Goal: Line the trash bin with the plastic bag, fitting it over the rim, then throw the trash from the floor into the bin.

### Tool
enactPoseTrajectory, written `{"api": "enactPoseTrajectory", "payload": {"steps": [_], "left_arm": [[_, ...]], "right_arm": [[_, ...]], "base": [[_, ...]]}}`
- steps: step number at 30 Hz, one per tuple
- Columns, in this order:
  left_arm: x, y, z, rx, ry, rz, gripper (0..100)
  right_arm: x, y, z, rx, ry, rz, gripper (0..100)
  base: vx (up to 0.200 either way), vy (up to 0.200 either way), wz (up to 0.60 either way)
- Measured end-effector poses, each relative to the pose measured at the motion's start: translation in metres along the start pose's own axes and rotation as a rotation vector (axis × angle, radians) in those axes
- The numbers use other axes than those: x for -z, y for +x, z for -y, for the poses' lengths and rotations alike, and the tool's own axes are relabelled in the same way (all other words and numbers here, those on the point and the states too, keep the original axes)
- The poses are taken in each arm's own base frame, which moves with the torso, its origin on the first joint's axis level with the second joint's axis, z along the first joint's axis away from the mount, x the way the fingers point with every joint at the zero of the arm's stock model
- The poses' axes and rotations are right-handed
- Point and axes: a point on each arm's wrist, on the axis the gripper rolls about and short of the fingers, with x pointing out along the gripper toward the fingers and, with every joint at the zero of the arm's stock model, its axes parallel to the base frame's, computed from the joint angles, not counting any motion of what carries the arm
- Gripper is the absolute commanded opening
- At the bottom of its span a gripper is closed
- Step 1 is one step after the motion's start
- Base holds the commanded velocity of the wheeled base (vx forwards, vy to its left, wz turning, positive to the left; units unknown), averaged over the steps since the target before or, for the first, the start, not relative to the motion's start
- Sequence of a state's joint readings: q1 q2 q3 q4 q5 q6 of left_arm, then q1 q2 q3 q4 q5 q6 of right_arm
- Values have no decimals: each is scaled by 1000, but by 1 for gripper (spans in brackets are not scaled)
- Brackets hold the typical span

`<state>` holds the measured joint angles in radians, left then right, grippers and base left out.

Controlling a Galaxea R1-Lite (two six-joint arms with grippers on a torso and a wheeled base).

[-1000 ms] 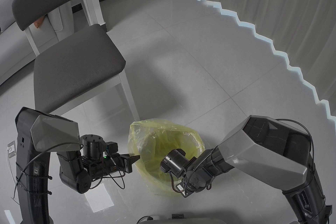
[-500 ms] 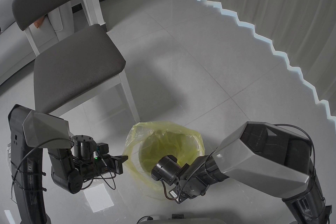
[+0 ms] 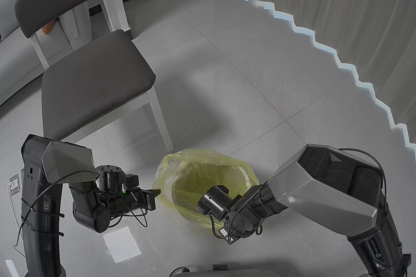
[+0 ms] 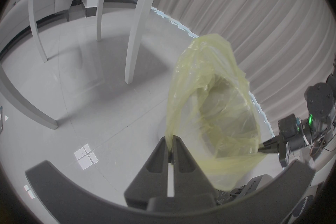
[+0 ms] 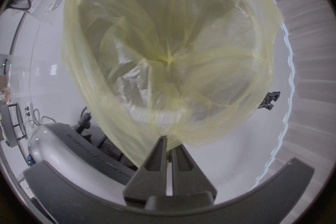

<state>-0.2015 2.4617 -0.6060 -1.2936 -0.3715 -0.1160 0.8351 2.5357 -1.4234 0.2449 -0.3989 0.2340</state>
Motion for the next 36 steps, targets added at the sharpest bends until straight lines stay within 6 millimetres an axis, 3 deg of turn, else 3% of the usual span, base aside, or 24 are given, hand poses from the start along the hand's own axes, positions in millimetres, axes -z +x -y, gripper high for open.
{"api": "enactPoseTrajectory", "payload": {"steps": [7,17,27,36], "left_arm": [[-1,17,-6,2,-1,-3,0],[1,24,-6,9,4,-8,0],[15,7,-1,3,83,-34,0],[20,-7,-2,0,100,-44,0]], "right_arm": [[-3,7,14,35,-2,-35,0],[-2,10,20,51,-7,-82,0],[10,-12,-7,48,-82,-100,0],[16,-22,-13,41,-103,-96,0]], "base": [[0,0,0],[0,0,0],[0,0,0],[0,0,0]]}}
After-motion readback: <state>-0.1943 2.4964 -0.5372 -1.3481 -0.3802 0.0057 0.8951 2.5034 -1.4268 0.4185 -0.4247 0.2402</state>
